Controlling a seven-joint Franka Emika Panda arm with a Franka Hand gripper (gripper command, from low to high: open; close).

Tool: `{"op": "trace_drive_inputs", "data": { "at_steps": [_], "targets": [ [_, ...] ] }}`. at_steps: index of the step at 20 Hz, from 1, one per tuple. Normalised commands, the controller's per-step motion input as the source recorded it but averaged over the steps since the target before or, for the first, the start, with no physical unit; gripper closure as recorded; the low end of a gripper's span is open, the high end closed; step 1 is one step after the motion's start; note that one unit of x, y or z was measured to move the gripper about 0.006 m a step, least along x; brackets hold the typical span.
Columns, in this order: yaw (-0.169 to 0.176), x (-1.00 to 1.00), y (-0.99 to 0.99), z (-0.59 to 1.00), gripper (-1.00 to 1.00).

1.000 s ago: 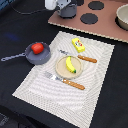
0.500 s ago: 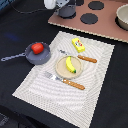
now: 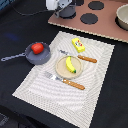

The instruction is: Interact with the objects in diverse but meaningful ways.

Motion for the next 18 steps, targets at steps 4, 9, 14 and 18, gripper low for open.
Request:
{"op": "trace_drive_inputs", "data": {
  "at_steps": [4, 9, 14, 18],
  "targets": [
    [0.000, 0.00, -0.21, 0.94, -1.00],
    [0.000, 0.03, -0.23, 0.85, -1.00],
    [0.000, 0.56, -0.33, 0.54, -1.00],
    [-0.010, 0.90, -0.39, 0.34, -1.00]
  ]
}}
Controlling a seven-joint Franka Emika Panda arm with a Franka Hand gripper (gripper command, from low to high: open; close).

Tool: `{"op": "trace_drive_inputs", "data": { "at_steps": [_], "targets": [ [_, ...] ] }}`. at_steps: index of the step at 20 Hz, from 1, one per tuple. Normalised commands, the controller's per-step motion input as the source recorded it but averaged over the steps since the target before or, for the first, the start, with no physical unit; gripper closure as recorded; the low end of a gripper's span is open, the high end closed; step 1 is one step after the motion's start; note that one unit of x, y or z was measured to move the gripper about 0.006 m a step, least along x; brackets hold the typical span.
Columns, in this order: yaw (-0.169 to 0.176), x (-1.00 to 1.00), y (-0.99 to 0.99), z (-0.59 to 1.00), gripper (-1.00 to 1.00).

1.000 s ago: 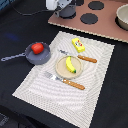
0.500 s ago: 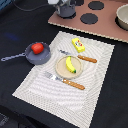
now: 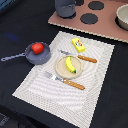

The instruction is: Interact with the objects in diverse but meaningful ways.

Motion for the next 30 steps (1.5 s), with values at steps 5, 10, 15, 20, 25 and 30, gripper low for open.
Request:
{"op": "trace_drive_inputs", "data": {
  "at_steps": [5, 10, 15, 20, 25, 30],
  "targets": [
    [-0.023, 0.90, -0.38, 0.23, -1.00],
    [-0.032, 0.88, -0.40, 0.04, -1.00],
    [-0.036, 0.94, -0.34, -0.10, -1.00],
    [-0.039, 0.95, -0.31, -0.14, -1.00],
    [-0.043, 0.94, -0.31, -0.18, -1.00],
    [-0.057, 0.70, -0.26, -0.27, -1.00]
  ]
}}
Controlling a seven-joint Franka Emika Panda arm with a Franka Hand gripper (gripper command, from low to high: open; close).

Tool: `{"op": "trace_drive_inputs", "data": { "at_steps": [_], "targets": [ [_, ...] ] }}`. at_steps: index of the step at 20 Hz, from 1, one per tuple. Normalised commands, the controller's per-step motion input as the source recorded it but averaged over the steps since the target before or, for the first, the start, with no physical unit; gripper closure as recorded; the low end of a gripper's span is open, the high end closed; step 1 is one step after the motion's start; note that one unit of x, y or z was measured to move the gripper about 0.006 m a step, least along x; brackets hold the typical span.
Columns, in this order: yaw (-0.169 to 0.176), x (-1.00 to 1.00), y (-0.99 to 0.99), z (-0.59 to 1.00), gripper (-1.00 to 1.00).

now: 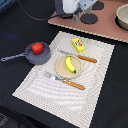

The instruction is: Interact with the objects in diverse but meaningful ways.

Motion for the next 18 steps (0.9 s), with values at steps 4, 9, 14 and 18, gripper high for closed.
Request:
{"op": "trace_drive_inputs", "data": {
  "at_steps": [4, 9, 14, 18],
  "targets": [
    [-0.048, 0.37, -0.26, -0.41, -1.00],
    [-0.041, 0.20, -0.13, -0.44, -1.00],
    [-0.005, -0.27, 0.01, -0.37, -1.00],
    [-0.038, -0.44, 0.10, -0.31, -1.00]
  ]
}}
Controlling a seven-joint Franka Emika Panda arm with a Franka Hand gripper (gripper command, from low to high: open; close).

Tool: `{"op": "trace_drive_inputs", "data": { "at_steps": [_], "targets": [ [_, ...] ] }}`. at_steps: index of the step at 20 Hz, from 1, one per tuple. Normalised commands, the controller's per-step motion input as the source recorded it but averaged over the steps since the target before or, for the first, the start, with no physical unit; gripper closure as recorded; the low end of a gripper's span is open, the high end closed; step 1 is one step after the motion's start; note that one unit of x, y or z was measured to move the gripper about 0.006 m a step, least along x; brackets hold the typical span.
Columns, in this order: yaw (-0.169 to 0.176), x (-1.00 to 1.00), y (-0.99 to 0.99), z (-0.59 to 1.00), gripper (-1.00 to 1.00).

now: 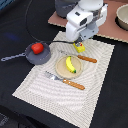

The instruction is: Interact with the objects in diverse but meaningful ways.

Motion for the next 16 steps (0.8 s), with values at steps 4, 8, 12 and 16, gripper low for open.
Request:
{"op": "trace_drive_inputs", "data": {
  "at_steps": [4, 8, 12, 16],
  "targets": [
    [-0.051, -0.47, 0.11, -0.29, -1.00],
    [-0.044, -0.41, 0.05, -0.35, -1.00],
    [-0.035, -0.33, 0.02, -0.29, 1.00],
    [-0.025, -0.24, 0.02, -0.19, 1.00]
  ]
}}
